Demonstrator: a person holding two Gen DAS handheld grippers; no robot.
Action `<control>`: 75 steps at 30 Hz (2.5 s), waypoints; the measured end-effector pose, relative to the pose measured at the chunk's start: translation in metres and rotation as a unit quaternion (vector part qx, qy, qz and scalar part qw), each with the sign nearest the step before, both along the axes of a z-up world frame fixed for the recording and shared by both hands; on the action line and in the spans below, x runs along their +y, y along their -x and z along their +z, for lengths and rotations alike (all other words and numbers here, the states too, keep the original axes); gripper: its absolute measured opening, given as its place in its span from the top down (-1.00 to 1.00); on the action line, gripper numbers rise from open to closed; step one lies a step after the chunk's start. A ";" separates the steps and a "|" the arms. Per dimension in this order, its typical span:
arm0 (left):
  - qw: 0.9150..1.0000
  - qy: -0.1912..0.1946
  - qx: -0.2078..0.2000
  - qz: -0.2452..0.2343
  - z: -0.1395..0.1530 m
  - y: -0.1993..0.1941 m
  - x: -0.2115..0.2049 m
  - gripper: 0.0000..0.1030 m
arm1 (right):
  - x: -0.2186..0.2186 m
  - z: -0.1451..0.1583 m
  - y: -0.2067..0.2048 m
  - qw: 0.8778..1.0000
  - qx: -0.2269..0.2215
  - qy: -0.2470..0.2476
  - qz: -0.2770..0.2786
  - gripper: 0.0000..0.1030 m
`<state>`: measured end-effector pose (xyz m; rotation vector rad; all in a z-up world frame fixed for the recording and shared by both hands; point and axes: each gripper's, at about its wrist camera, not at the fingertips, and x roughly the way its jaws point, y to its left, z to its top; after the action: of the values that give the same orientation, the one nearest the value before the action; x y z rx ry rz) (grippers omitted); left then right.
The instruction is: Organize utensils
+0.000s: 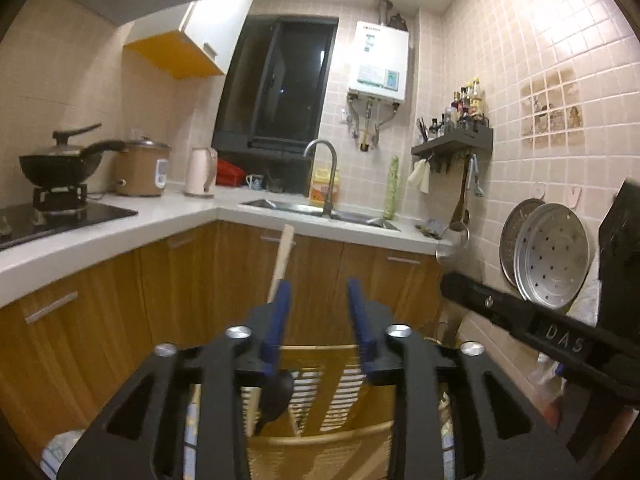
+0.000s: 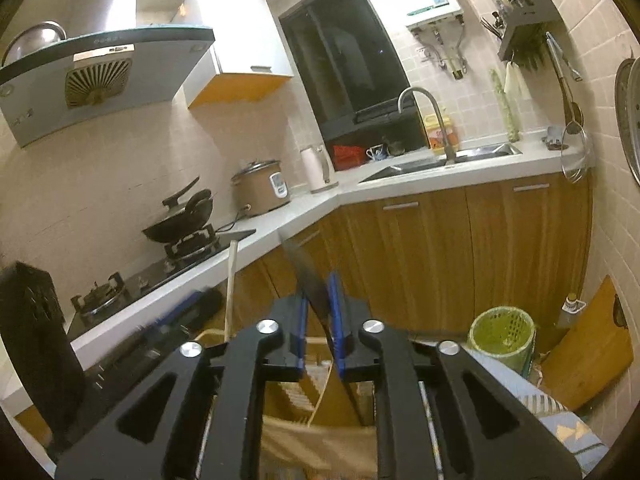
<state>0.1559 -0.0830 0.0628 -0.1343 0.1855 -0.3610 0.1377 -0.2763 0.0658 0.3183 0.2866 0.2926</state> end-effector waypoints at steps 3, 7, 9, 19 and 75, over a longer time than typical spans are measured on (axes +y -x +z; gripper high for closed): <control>1.000 -0.008 0.005 -0.014 0.005 0.008 0.008 0.24 | -0.005 -0.003 0.004 1.000 0.017 -0.014 0.008 0.53; 0.999 -0.003 0.026 -0.032 0.014 0.021 0.025 0.21 | -0.007 0.002 0.018 0.999 0.029 -0.004 0.013 0.53; 0.998 0.014 0.032 -0.042 0.021 0.031 0.040 0.05 | -0.008 0.012 0.030 1.000 0.026 0.006 0.014 0.51; 1.000 -0.004 0.007 -0.007 0.063 0.093 0.073 -0.52 | 0.008 0.045 0.097 0.999 -0.019 0.031 0.007 0.03; 0.990 -0.109 0.004 0.090 -0.046 0.115 0.025 -0.85 | 0.041 -0.059 0.130 0.974 -0.002 0.155 -0.165 -0.66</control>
<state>0.0412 -0.0584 0.0172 0.0627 0.2184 -0.1586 0.0082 -0.2354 0.0067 0.0541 0.2657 -0.0815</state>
